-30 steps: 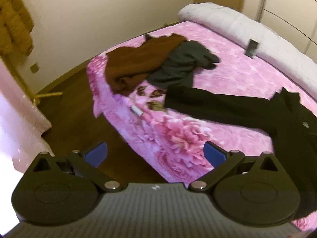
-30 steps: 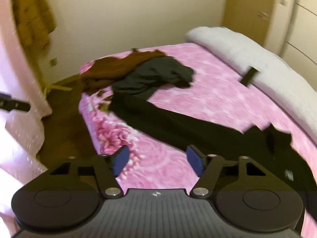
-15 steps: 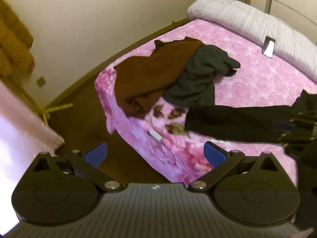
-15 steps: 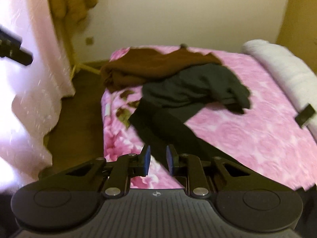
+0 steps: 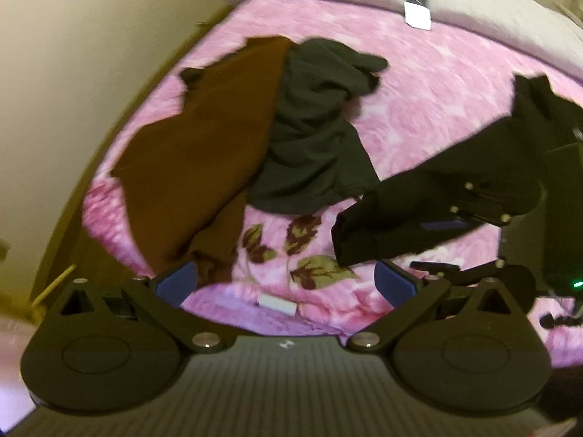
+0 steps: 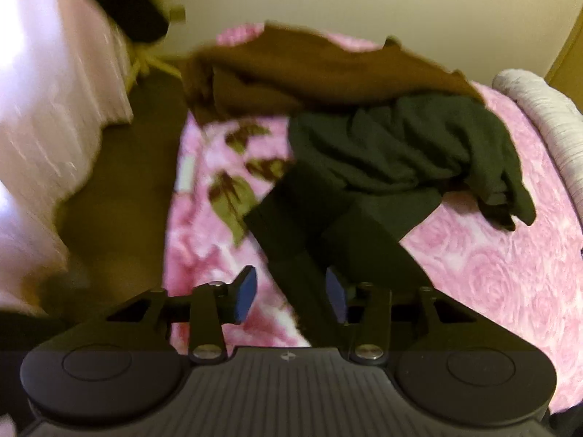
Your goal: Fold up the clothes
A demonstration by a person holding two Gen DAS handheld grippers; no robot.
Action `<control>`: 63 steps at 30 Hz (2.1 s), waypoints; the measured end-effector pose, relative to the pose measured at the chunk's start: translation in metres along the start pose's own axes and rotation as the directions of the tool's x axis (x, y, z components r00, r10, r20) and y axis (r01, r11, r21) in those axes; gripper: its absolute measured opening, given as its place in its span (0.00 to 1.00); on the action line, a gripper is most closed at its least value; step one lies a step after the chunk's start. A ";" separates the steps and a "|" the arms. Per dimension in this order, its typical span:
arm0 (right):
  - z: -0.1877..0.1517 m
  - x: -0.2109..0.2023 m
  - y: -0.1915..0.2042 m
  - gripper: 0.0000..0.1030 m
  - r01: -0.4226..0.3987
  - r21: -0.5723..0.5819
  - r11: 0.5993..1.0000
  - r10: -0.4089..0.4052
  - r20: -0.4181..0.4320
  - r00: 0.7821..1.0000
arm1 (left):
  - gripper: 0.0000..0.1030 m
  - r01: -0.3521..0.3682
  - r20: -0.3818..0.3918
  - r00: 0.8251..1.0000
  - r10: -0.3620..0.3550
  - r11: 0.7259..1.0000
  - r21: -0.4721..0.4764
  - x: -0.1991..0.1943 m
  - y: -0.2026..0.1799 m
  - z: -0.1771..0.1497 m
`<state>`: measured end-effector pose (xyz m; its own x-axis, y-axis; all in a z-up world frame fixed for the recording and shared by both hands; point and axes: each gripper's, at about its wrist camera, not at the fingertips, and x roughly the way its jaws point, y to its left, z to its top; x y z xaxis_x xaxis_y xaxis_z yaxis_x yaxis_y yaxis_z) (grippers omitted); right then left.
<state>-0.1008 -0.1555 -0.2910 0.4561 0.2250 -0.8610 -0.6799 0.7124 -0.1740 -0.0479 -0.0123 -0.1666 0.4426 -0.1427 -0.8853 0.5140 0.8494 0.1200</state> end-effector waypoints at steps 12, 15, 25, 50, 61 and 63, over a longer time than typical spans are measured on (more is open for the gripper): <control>0.014 0.057 0.028 0.23 0.085 -0.159 0.984 -0.105 -0.119 0.987 | 0.99 0.098 -0.092 0.991 -0.096 0.995 0.018 0.076 0.070 -0.021; 0.017 0.044 0.032 0.19 0.114 -0.139 0.984 -0.129 -0.101 0.986 | 0.99 0.107 -0.079 0.991 -0.104 0.994 0.027 0.076 0.069 -0.018; 0.003 -0.071 -0.018 0.18 0.186 0.123 0.975 -0.196 0.078 0.977 | 0.99 0.154 0.016 0.987 -0.162 0.958 0.243 0.076 0.011 0.014; -0.413 -0.283 -0.368 0.17 0.287 0.894 0.345 -0.667 0.017 0.745 | 0.99 0.262 -0.013 0.961 -0.276 0.895 0.361 0.119 -0.381 0.131; -0.495 -0.246 -0.392 0.17 0.320 0.915 0.245 -0.584 -0.124 0.802 | 0.99 0.302 -0.058 0.949 -0.311 0.836 0.459 0.153 -0.489 0.129; -0.502 -0.245 -0.394 0.17 0.346 0.911 0.224 -0.587 -0.157 0.794 | 0.99 0.325 -0.070 0.941 -0.330 0.829 0.455 0.159 -0.493 0.130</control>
<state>-0.2328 -0.8252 -0.2519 0.6713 -0.3440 -0.6565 0.5284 0.8432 0.0985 -0.1357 -0.5196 -0.3079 0.1958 -0.3795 -0.9042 0.9043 0.4265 0.0168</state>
